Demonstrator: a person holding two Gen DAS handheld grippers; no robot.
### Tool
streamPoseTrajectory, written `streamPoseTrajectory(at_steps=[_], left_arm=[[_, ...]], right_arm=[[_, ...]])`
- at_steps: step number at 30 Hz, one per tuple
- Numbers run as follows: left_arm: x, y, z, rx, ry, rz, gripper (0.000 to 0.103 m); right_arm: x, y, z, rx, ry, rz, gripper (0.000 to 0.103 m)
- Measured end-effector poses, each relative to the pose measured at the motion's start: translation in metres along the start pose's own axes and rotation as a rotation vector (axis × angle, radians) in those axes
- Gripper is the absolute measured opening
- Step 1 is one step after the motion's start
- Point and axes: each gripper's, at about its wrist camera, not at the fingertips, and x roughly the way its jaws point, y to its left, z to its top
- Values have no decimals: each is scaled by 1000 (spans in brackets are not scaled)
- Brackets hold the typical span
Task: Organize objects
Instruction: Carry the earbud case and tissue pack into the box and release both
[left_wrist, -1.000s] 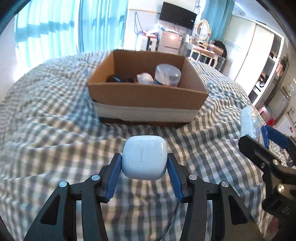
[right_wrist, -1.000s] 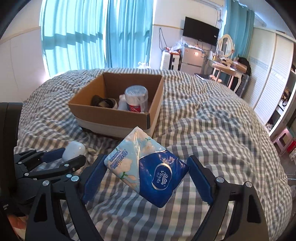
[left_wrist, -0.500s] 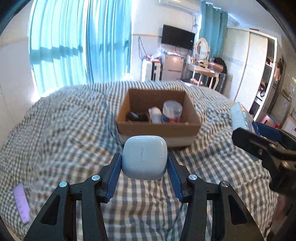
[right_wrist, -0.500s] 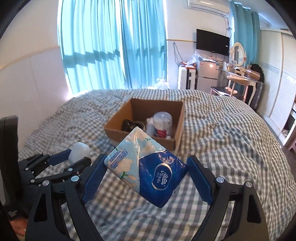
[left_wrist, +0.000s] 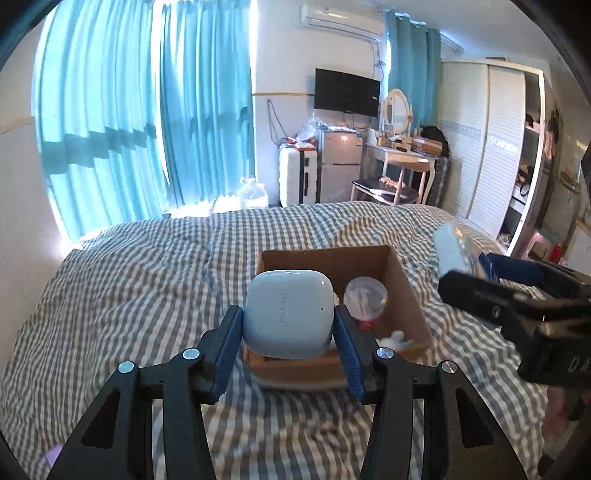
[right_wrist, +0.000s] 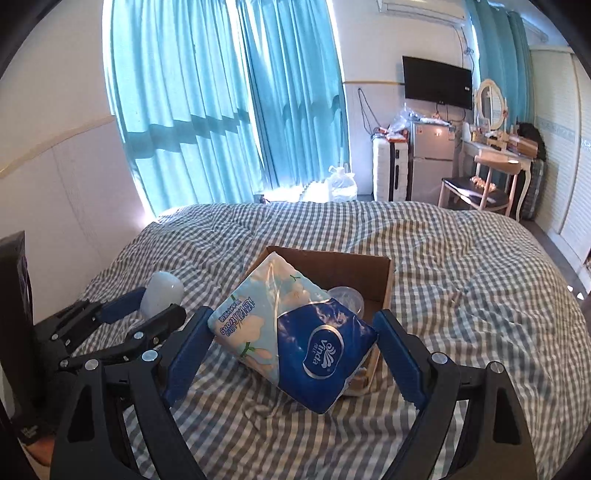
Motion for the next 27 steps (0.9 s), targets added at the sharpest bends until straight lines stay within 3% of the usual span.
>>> streamPoseTrajectory(at_steps=[6,14,18,27], left_arm=[[66,7,15,10,51,-27,51],[140,0,17,79,104,-81,51],[165,-2,19,96,141,-76,51],[198,-5,10,104,197,-106,51]], right_arm=[[57,-23,12,18,76,-2,87],[118,-36,-3,-11,168,57,87],[137,-38,-9,-58,189,40,87],[145,-48,-24,-67,205,102,88]])
